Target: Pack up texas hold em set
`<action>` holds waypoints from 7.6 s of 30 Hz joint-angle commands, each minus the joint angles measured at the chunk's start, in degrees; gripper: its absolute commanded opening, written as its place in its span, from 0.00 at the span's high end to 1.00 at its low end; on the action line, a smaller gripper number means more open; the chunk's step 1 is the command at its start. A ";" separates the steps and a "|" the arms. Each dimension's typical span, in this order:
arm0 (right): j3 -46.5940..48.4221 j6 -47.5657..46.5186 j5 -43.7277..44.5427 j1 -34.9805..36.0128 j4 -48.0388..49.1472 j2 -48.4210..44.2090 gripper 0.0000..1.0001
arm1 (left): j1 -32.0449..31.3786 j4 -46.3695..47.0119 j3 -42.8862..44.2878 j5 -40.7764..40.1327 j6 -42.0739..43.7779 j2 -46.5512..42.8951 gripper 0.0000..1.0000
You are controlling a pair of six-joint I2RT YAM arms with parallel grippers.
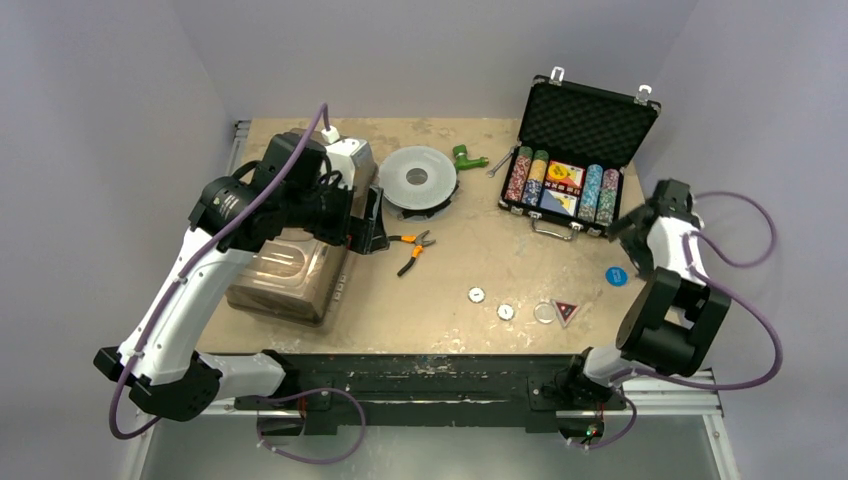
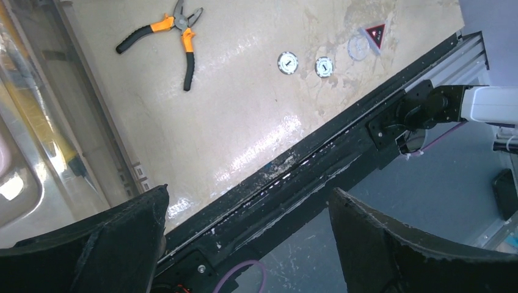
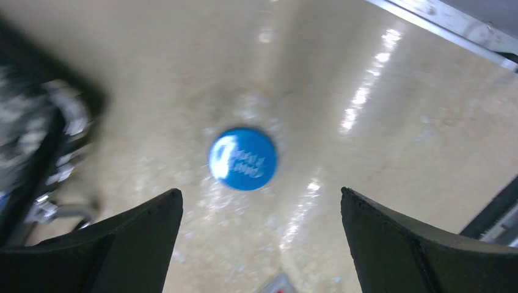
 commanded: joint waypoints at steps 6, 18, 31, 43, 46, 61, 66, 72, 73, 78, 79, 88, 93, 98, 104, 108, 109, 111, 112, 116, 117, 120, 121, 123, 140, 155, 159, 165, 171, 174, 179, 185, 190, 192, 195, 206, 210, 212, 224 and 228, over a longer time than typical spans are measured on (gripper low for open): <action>-4.23 -0.07 -3.70 -5.62 2.75 4.73 0.01 | -1.01 2.24 -1.61 3.69 -1.63 -1.81 0.00; -1.42 -4.03 1.56 -1.55 5.15 9.33 0.01 | -1.18 2.10 0.29 5.44 -3.05 -0.16 0.00; 0.38 -4.81 7.55 3.40 4.70 13.19 0.20 | -1.22 1.95 1.50 5.45 -3.52 0.76 0.00; -2.30 -4.84 3.59 3.34 7.70 13.24 0.26 | -1.18 1.69 1.23 4.99 -3.00 0.50 0.00; -3.03 -4.73 2.58 3.09 8.28 13.37 0.24 | -1.18 1.62 1.06 5.00 -2.86 0.35 0.00; -6.13 -5.02 1.11 2.86 10.22 12.09 0.38 | -1.14 1.77 1.27 4.93 -2.63 0.72 0.00; -5.99 -5.33 0.36 2.90 10.24 11.66 0.48 | -1.17 1.76 1.21 5.01 -2.70 0.69 0.00; -5.95 -7.98 -2.75 3.03 11.53 11.70 0.59 | -1.15 1.77 1.09 5.00 -2.64 0.53 0.00; -5.92 -8.27 -3.49 3.17 11.64 11.78 0.60 | -1.14 1.73 1.07 5.03 -2.64 0.51 0.00; -6.74 -8.81 -6.34 3.93 12.75 11.45 0.61 | -1.18 1.73 0.94 4.93 -2.64 0.31 0.00; -6.91 -8.80 -7.06 4.01 13.00 11.33 0.61 | -1.21 1.77 0.87 4.97 -2.68 0.29 0.00; -7.78 -8.05 -10.28 12.75 14.29 12.83 0.58 | -1.15 2.28 0.51 4.93 -3.30 0.24 0.00; -8.92 -6.25 -10.29 18.31 14.37 11.86 0.56 | -1.16 2.24 -0.09 4.05 -3.45 -0.27 0.00; -10.15 -6.46 -9.68 22.03 14.44 11.40 0.45 | -1.18 2.30 -1.03 3.23 -3.52 -1.10 0.00; -9.50 -7.30 -8.48 23.64 13.13 12.99 0.43 | -1.21 2.39 -1.32 3.39 -3.35 -1.19 0.00; -8.91 -7.69 -7.12 23.97 12.53 13.66 0.41 | -1.14 2.28 -1.21 3.42 -3.23 -1.17 0.00; -8.60 -7.74 -6.64 23.99 12.15 14.05 0.40 | -1.14 2.26 -1.19 3.43 -3.21 -1.17 0.00; -7.98 -7.67 -5.68 24.02 11.26 14.68 0.41 | -1.15 2.22 -1.23 3.42 -3.25 -1.21 0.00; -7.82 -7.52 -5.23 24.00 10.96 15.00 0.42 | -1.14 2.22 -1.29 3.40 -3.34 -1.39 0.00; -6.93 -7.31 -3.97 24.12 9.79 15.95 0.43 | -1.19 2.30 -1.46 3.31 -3.50 -1.64 0.00; -6.81 -7.31 -3.88 24.22 9.59 16.05 0.43 | -1.17 2.31 -1.45 3.26 -3.52 -1.62 0.00; -6.48 -7.39 -3.55 24.35 8.84 16.43 0.43 | -1.14 2.38 -1.45 3.25 -3.54 -1.70 0.00; -6.34 -7.36 -3.34 24.41 8.69 16.54 0.43 | -1.15 2.34 -1.50 3.30 -3.52 -1.72 0.00; -6.06 -7.33 -2.61 24.58 8.23 16.80 0.43 | -1.17 2.35 -1.54 3.22 -3.61 -1.69 0.00; -5.45 -8.17 -4.05 25.04 8.95 16.14 0.57 | -1.12 2.22 -1.82 3.20 -3.54 -1.89 0.00; -7.40 -7.98 -5.12 25.58 7.61 8.69 0.62 | -1.08 1.51 -0.91 3.18 -2.82 -1.23 0.00; -6.49 -7.96 -5.57 25.53 6.18 6.64 0.63 | -1.13 1.38 -0.60 3.15 -2.56 -1.02 0.00; -2.59 -6.26 -7.11 25.58 3.67 3.47 0.63 | -1.13 1.59 -0.62 3.39 -2.56 -0.64 0.00; 5.10 -5.53 -7.43 25.58 1.82 4.18 0.63 | -1.16 1.69 -0.86 3.12 -2.46 -0.96 0.00; 9.69 -5.44 -7.87 25.57 2.06 6.54 0.63 | -1.15 1.55 -1.06 2.84 -2.34 -1.23 0.00; 20.82 -4.98 -6.60 25.58 0.54 14.05 0.63 | -1.05 0.89 -1.13 1.80 -1.79 -1.66 0.00; 32.85 -3.87 -3.37 25.51 0.24 23.31 0.64 | -1.07 -0.65 -1.05 -0.13 -0.86 -2.17 0.00; 42.97 -4.23 -0.70 25.41 -0.97 31.38 0.64 | -1.08 -1.59 -0.76 -1.53 -0.12 -1.88 0.00; 46.42 -4.16 0.07 25.21 -1.42 34.13 0.64 | -1.10 -1.95 -0.65 -1.82 -0.02 -1.49 0.00; 50.22 -3.76 1.36 25.01 -1.27 37.44 0.64 | -1.09 -2.24 -0.55 -2.40 0.25 -1.10 0.00; 56.79 -2.94 4.90 24.00 0.11 43.80 0.62 | -1.07 -2.12 1.77 -5.30 2.50 1.35 0.00; 56.80 -2.03 4.55 23.89 0.81 44.79 0.61 | -1.07 -1.94 1.91 -5.81 2.87 1.48 0.00; 56.57 -1.58 4.76 23.91 1.50 44.91 0.60 | -1.10 -2.04 1.83 -5.96 2.98 1.54 0.00; 57.65 -0.62 5.40 23.92 3.32 46.70 0.55 | -1.13 -2.16 1.26 -6.13 3.21 1.26 0.00; 58.79 -0.19 5.25 23.91 3.30 47.52 0.53 | -1.08 -2.13 0.94 -6.24 3.29 0.94 0.00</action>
